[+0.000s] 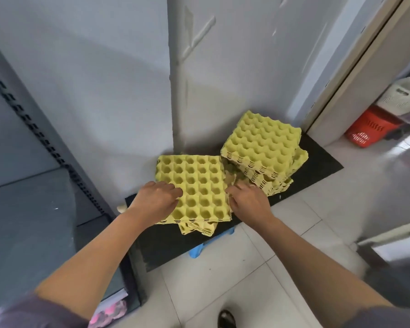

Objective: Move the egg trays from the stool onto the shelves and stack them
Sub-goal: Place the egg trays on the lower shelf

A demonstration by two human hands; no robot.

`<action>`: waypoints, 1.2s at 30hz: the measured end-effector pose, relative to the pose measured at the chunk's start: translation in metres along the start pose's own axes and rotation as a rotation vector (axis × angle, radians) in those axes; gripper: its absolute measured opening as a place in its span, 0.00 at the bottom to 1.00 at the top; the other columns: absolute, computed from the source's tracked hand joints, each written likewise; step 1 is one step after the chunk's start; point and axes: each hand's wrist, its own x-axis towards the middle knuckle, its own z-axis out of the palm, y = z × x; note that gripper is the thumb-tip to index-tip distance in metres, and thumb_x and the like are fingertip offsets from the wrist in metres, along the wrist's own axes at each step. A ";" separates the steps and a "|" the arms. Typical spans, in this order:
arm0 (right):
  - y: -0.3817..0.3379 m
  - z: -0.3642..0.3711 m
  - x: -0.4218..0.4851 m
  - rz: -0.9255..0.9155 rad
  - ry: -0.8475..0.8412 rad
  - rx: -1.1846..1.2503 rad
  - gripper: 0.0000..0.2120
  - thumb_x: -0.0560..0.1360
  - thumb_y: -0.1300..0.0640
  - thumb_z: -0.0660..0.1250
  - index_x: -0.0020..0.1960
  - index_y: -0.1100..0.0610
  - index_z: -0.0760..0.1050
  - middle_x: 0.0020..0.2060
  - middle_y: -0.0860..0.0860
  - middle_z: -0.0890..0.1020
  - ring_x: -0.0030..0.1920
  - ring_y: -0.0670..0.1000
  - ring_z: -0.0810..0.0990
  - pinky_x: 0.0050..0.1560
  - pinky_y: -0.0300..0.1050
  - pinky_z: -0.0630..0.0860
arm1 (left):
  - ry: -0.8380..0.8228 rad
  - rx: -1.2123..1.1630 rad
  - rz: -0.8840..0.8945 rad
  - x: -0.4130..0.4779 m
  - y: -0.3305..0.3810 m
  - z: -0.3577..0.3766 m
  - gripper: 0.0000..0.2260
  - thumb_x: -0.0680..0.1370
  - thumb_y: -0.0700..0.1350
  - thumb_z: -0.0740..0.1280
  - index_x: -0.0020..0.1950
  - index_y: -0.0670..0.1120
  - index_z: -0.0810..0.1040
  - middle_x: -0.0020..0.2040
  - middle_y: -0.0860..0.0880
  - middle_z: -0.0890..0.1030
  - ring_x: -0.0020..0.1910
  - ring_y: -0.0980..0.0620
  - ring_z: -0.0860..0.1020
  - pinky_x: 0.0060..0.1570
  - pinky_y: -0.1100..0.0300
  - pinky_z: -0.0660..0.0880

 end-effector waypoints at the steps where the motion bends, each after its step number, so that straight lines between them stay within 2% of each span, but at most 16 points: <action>1: 0.009 0.008 0.005 -0.010 -0.013 0.003 0.09 0.64 0.61 0.75 0.44 0.54 0.82 0.36 0.53 0.82 0.29 0.56 0.80 0.26 0.44 0.73 | -0.012 -0.009 -0.022 0.006 0.001 0.009 0.10 0.62 0.45 0.79 0.38 0.50 0.82 0.31 0.54 0.79 0.30 0.51 0.79 0.29 0.62 0.71; 6: 0.046 0.052 0.026 -0.056 -0.153 0.065 0.08 0.69 0.60 0.72 0.48 0.56 0.81 0.39 0.55 0.82 0.33 0.58 0.81 0.30 0.46 0.74 | -0.073 -0.035 -0.159 0.023 0.012 0.050 0.10 0.60 0.42 0.80 0.36 0.48 0.81 0.28 0.53 0.77 0.26 0.50 0.77 0.24 0.61 0.70; 8: 0.056 0.069 0.031 -0.085 -0.205 0.094 0.08 0.72 0.60 0.68 0.51 0.57 0.81 0.40 0.55 0.82 0.36 0.59 0.81 0.33 0.46 0.73 | -0.141 -0.015 -0.238 0.024 0.017 0.066 0.09 0.62 0.44 0.79 0.39 0.50 0.83 0.30 0.54 0.78 0.29 0.52 0.79 0.25 0.61 0.68; 10: 0.062 0.084 0.036 -0.103 -0.236 0.106 0.10 0.75 0.58 0.65 0.55 0.57 0.79 0.45 0.55 0.82 0.41 0.59 0.81 0.36 0.45 0.71 | -0.245 -0.067 -0.362 0.021 0.019 0.081 0.10 0.73 0.46 0.69 0.54 0.51 0.81 0.42 0.52 0.81 0.44 0.50 0.80 0.38 0.57 0.71; 12: 0.066 0.102 0.041 -0.103 -0.301 0.119 0.13 0.78 0.56 0.62 0.61 0.55 0.75 0.51 0.54 0.80 0.47 0.58 0.80 0.41 0.46 0.71 | -0.314 -0.107 -0.458 0.018 0.018 0.099 0.15 0.79 0.47 0.59 0.65 0.52 0.74 0.55 0.51 0.79 0.56 0.49 0.76 0.51 0.56 0.71; 16: 0.068 0.140 0.048 0.053 -0.468 0.237 0.16 0.79 0.54 0.59 0.66 0.55 0.70 0.59 0.53 0.75 0.57 0.57 0.77 0.50 0.51 0.77 | -0.399 -0.155 -0.661 0.015 0.012 0.126 0.19 0.79 0.48 0.59 0.70 0.54 0.67 0.66 0.52 0.71 0.65 0.49 0.70 0.61 0.54 0.66; 20: 0.064 0.172 0.056 0.262 -0.560 0.364 0.17 0.79 0.53 0.60 0.66 0.59 0.68 0.59 0.56 0.74 0.58 0.57 0.76 0.54 0.52 0.76 | -0.421 -0.229 -0.813 0.014 -0.002 0.156 0.20 0.77 0.44 0.61 0.69 0.52 0.68 0.68 0.49 0.68 0.67 0.46 0.67 0.62 0.53 0.66; 25: 0.053 0.194 0.066 0.503 -0.539 0.481 0.22 0.77 0.53 0.63 0.68 0.62 0.66 0.59 0.58 0.73 0.57 0.59 0.77 0.52 0.51 0.74 | -0.423 -0.296 -0.824 0.028 -0.008 0.178 0.24 0.77 0.46 0.63 0.73 0.50 0.62 0.71 0.46 0.63 0.70 0.42 0.62 0.65 0.46 0.65; 27: 0.051 0.199 0.069 0.589 -0.527 0.493 0.19 0.75 0.56 0.65 0.64 0.63 0.70 0.57 0.58 0.74 0.52 0.59 0.78 0.49 0.50 0.75 | -0.384 -0.315 -0.883 0.034 -0.008 0.183 0.26 0.77 0.47 0.65 0.73 0.51 0.61 0.73 0.46 0.60 0.69 0.40 0.61 0.63 0.44 0.66; 30: 0.049 0.200 0.073 0.689 -0.539 0.486 0.13 0.71 0.59 0.66 0.54 0.62 0.74 0.51 0.59 0.77 0.43 0.57 0.79 0.43 0.49 0.77 | -0.290 -0.404 -1.106 0.040 -0.010 0.189 0.31 0.75 0.49 0.67 0.74 0.50 0.57 0.74 0.45 0.55 0.71 0.39 0.59 0.65 0.41 0.63; 33: 0.046 0.196 0.077 0.734 -0.545 0.490 0.16 0.71 0.57 0.68 0.56 0.60 0.73 0.52 0.56 0.76 0.46 0.57 0.79 0.44 0.49 0.76 | -0.327 -0.549 -1.296 0.043 -0.018 0.195 0.36 0.75 0.54 0.67 0.76 0.49 0.51 0.75 0.42 0.55 0.71 0.37 0.59 0.66 0.40 0.61; 36: 0.043 0.188 0.077 0.737 -0.547 0.405 0.22 0.72 0.53 0.68 0.63 0.57 0.69 0.57 0.54 0.73 0.56 0.58 0.75 0.49 0.51 0.73 | -0.410 -0.610 -1.254 0.041 -0.026 0.201 0.37 0.74 0.53 0.68 0.76 0.51 0.50 0.72 0.40 0.59 0.68 0.35 0.64 0.63 0.39 0.67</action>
